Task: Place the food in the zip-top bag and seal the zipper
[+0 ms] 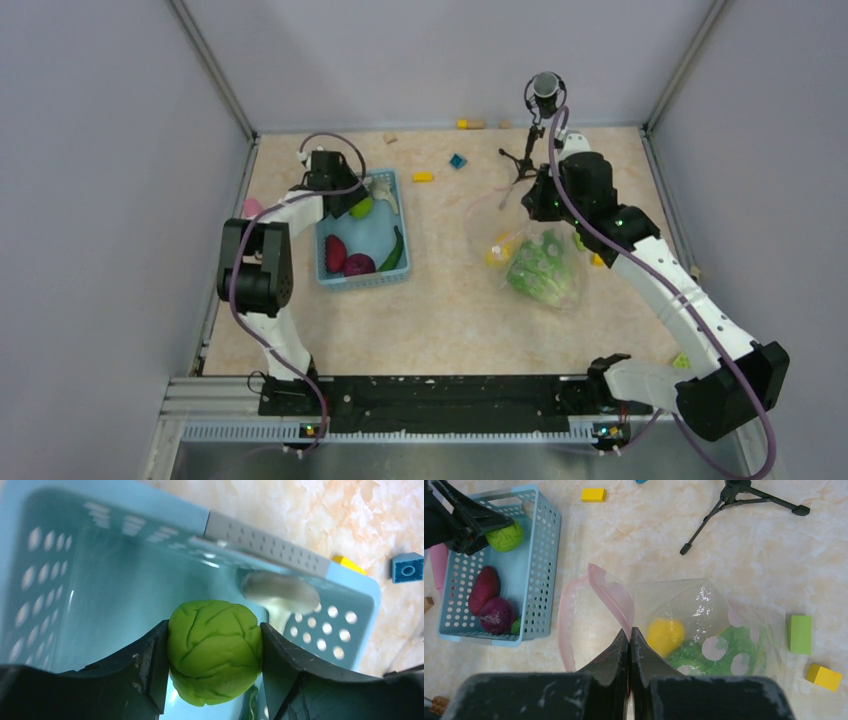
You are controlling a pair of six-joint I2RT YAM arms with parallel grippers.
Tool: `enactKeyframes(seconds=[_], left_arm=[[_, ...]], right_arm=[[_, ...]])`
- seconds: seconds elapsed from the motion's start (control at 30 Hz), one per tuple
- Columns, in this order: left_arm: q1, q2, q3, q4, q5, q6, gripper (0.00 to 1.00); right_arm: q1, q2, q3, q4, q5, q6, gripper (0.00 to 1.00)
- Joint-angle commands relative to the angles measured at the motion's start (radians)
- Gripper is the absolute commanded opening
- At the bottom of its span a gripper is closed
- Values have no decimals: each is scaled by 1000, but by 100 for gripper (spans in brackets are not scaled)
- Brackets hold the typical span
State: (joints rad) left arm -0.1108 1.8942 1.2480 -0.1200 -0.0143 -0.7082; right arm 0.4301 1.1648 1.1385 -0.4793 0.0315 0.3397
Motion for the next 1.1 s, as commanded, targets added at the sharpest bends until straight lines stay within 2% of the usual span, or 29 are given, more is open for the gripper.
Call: enactKeyframes(seconds=[0.0,0.1,0.27,0.33,0.43,0.53,0.63,0.83,0.97,1.07], left_arm=[[5,-198,-54,-12,3,-4,26],[4,-286,-92,-50,6,-20,24],[-27,-419,-173,39,222,-20,24],[-74,-450,-174,85,318,1,24],[-212,-472,-116,88,398,88,24],[-351,-492,-73,94,393,200,24],[-436,-517,-68,126,413,271,24],[-542,-549,-137,311,509,332,25],[-589,-545,-153,340,438,375,24],[-611,-532,-155,358,448,384,25]], right_arm=[[6,-39,2,26,-7,-14,0],[6,-55,-6,25,-5,4,0],[6,-81,-28,26,-48,29,0],[6,-83,-34,26,-79,36,0],[6,-86,-33,26,-117,42,0],[6,-93,-37,40,-159,43,0],[7,-103,-43,55,-193,48,0],[6,-127,-60,85,-235,92,0],[6,-147,-62,95,-308,118,0],[6,-165,-68,107,-347,135,0]])
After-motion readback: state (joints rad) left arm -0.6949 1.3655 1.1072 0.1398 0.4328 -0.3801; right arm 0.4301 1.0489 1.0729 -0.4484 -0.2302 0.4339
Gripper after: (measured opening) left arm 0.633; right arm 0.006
